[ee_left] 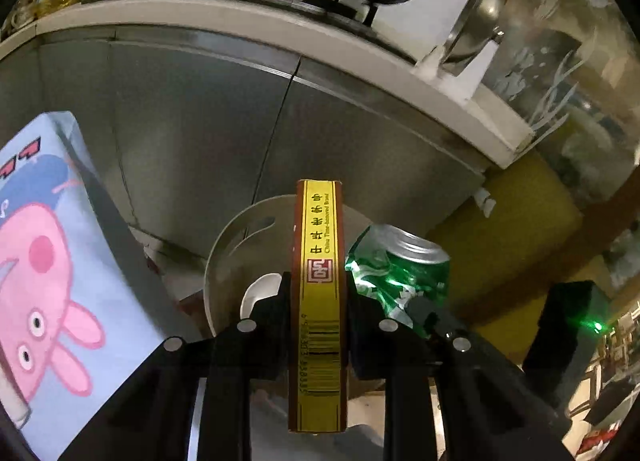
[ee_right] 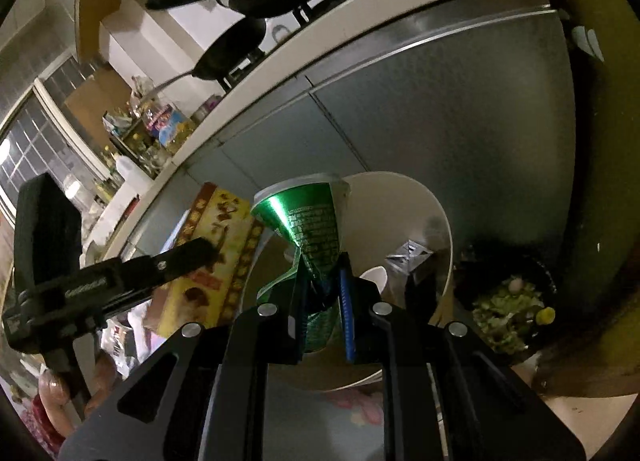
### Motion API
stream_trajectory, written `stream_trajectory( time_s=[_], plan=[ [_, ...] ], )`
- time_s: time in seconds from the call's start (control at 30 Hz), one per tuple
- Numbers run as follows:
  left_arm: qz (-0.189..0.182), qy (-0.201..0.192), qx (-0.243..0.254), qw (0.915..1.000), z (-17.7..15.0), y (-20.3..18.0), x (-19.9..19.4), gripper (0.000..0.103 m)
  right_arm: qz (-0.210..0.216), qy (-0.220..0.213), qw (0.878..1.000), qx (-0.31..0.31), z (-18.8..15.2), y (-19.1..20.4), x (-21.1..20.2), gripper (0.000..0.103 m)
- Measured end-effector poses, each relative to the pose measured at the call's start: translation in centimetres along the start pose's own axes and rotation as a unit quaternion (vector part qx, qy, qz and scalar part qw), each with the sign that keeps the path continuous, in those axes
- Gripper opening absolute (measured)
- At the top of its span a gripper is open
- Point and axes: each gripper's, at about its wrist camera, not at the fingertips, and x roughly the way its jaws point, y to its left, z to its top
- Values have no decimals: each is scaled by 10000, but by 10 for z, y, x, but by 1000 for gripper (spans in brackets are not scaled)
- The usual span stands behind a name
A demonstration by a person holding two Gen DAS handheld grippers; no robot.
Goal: Collect trash
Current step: 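Carry the can and yellow box to the bin and release both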
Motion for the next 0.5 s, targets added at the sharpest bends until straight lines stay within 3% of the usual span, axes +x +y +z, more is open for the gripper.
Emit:
stream_trajectory(
  time_s=[0.03, 0.07, 0.1, 0.13, 0.17, 0.3, 0.5],
  plan=[
    [53, 41, -68, 10000, 0, 2, 5, 33, 22, 65, 10000, 17, -2, -1, 4, 16],
    [108, 82, -128, 9998, -1, 3, 8, 50, 31, 110, 9999, 31, -2, -5, 6, 17],
    [166, 79, -172, 9997, -1, 4, 10, 60, 24, 158, 9999, 46, -1, -6, 9, 22],
    [232, 26, -222, 9995, -3, 7, 10, 61, 0, 169, 9998, 50, -1, -7, 10, 36],
    [239, 12, -230, 9994, -3, 8, 8, 61, -17, 126, 9999, 72, -2, -8, 9, 42],
    [298, -117, -250, 9992, -9, 13, -10, 61, -12, -70, 9999, 80, 0, -6, -1, 42],
    [678, -573, -43, 9960, -36, 12, -57, 61, 282, -112, 9995, -8, -5, 20, -14, 42]
  ],
)
